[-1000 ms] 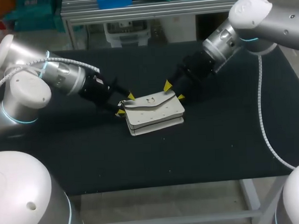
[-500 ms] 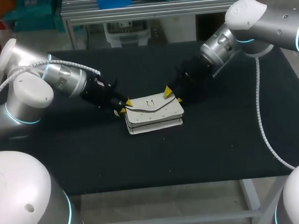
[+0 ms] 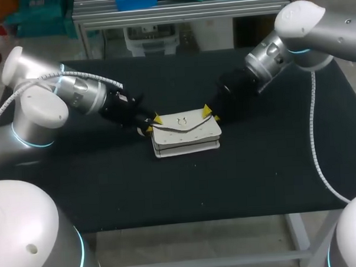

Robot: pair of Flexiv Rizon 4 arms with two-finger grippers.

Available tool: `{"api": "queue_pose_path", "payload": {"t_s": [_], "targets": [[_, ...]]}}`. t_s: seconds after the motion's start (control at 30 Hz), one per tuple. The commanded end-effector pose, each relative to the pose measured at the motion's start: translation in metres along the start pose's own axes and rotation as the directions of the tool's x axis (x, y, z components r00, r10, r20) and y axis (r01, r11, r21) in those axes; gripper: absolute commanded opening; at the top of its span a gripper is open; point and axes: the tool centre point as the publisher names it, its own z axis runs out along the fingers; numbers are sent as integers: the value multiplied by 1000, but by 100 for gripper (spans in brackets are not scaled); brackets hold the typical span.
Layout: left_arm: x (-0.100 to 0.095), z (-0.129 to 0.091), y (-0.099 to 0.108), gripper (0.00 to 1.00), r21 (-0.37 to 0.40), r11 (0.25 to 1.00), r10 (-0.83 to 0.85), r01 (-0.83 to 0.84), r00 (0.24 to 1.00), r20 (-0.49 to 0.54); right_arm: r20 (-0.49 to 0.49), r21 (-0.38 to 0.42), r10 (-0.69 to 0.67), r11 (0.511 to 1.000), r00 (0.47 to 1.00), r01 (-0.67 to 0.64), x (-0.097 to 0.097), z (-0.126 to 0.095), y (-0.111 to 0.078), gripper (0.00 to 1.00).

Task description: Pick up the bag, open it, inspect its contents, close it, and place it on the opposite side

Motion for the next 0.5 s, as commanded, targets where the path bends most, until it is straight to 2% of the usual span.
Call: {"api": "queue_pose_path", "payload": {"t_s": [0.03, 0.23, 0.4, 0.5], "targets": [[4, 7, 1, 49, 7, 1000, 2, -2, 1000, -7, 11, -67, 8, 998, 1000, -7, 7, 8, -11, 100], [0, -5, 4, 44, 24, 1000, 1, 0, 999, -36, 4, -129, 26, 991, 1000, -26, 6, -2, -14, 100], [-1, -6, 5, 29, 32, 999, 3, -2, 999, -42, -16, -180, 52, 982, 999, -54, 2, -6, -13, 85], [-2, -4, 3, 27, 32, 999, 0, 1, 999, -47, -46, -199, 76, 976, 996, -84, -1, -6, -10, 75]]}}
